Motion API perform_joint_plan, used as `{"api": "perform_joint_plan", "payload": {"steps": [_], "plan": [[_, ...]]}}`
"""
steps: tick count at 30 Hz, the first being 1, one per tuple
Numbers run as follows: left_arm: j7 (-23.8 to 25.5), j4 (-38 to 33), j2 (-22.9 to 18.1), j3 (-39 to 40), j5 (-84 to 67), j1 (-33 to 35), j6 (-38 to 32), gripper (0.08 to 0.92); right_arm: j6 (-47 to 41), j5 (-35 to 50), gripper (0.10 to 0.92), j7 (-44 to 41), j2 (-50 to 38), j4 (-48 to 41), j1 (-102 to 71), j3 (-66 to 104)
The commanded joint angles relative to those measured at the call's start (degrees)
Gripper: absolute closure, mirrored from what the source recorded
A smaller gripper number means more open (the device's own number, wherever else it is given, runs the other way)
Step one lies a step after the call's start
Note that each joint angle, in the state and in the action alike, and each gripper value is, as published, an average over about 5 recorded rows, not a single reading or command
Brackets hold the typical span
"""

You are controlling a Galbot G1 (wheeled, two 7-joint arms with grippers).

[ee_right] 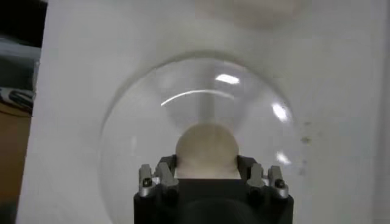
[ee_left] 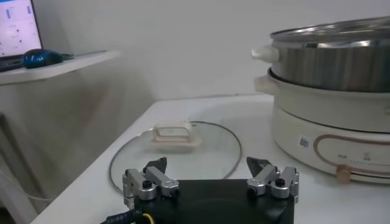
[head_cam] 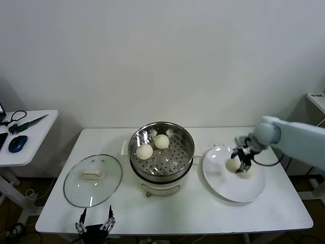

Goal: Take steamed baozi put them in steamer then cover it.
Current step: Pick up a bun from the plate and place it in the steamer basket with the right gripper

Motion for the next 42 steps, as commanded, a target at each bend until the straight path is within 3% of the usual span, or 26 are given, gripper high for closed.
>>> {"api": "perform_joint_plan", "payload": {"steps": [1, 9, 16, 42], "plan": [[-0.02, 0.24, -0.24, 0.45, 0.63, -0.17, -0.1, 0.177, 24.15, 5.06, 0.364, -4.14, 14.54, 5.27, 29.38, -8.42], [-0.03, -0.16, -0.03, -0.33, 0.61, -0.11, -0.41, 0.177, 33.51, -9.08, 0.366, 3.79, 22.91, 15.6, 23.4, -4.03], [-0.07, -0.47, -0.09, -1.04, 0.62, -0.21, -0.66, 0.177, 36.37, -19.34, 0.372, 7.72, 28.34, 13.97, 11.21, -2.92], [-1.38, -0.01, -0.07, -1.33, 0.49, 0.4, -1.72, 0.177, 33.7, -26.99, 0.37, 9.34, 34.07, 1.36, -0.54, -1.94]]}}
